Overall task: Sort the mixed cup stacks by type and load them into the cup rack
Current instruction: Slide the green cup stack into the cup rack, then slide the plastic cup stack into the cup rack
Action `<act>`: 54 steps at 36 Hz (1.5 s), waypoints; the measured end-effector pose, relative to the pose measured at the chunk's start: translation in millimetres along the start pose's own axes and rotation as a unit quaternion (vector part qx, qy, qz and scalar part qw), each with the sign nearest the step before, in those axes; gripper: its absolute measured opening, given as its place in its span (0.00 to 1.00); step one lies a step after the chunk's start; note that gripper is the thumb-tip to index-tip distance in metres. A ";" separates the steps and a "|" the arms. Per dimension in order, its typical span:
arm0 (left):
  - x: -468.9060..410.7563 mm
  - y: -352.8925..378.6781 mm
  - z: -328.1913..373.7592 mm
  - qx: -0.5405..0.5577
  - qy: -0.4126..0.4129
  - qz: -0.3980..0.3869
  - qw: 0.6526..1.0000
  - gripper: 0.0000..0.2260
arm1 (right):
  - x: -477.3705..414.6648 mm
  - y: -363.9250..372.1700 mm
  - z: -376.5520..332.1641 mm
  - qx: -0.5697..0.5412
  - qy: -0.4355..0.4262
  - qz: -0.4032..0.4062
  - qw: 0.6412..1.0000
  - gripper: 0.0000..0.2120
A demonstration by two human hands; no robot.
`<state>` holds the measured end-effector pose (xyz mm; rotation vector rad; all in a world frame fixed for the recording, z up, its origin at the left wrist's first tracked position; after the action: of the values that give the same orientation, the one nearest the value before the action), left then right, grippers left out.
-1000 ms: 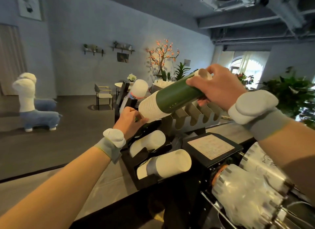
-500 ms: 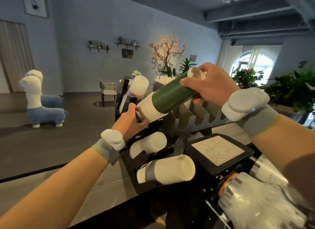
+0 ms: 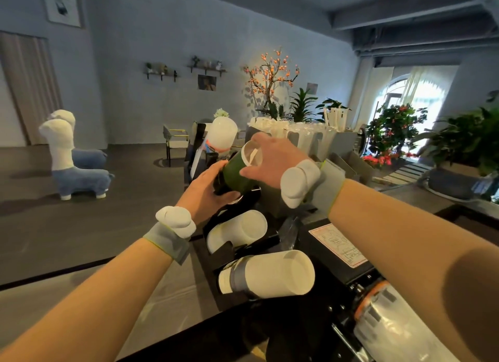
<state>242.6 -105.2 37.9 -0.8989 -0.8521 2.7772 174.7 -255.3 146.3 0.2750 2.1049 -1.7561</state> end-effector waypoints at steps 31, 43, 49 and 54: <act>123.1 -107.1 11.9 -0.076 -0.087 -0.075 0.990 0.09 | 65.7 -12.3 -38.2 -0.093 0.073 0.161 0.980 0.31; 310.3 -208.3 -52.8 -0.142 -0.149 -0.192 0.960 0.07 | 186.5 90.0 -210.7 -0.215 0.001 -0.019 0.977 0.19; 400.2 -257.6 -113.1 -0.134 -0.211 -0.229 0.941 0.08 | 259.9 175.7 -285.4 -0.291 0.023 -0.155 0.944 0.18; 461.7 -271.1 -153.4 -0.148 -0.267 -0.230 0.924 0.26 | 311.2 247.4 -337.2 -0.308 0.045 -0.258 0.915 0.22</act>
<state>-69.2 314.5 -153.9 0.0807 -1.3733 2.5137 -67.6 93.6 -155.9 -0.4198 2.8463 -1.2053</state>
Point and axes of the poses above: each hand's wrist, its own x-axis away from the middle knuckle, its own y-axis out of the palm, z = x × y, the point moved 2 cm from there along -x, towards the middle knuckle, and after that the axes turned 4 degrees about z, right-handed, at the moved point
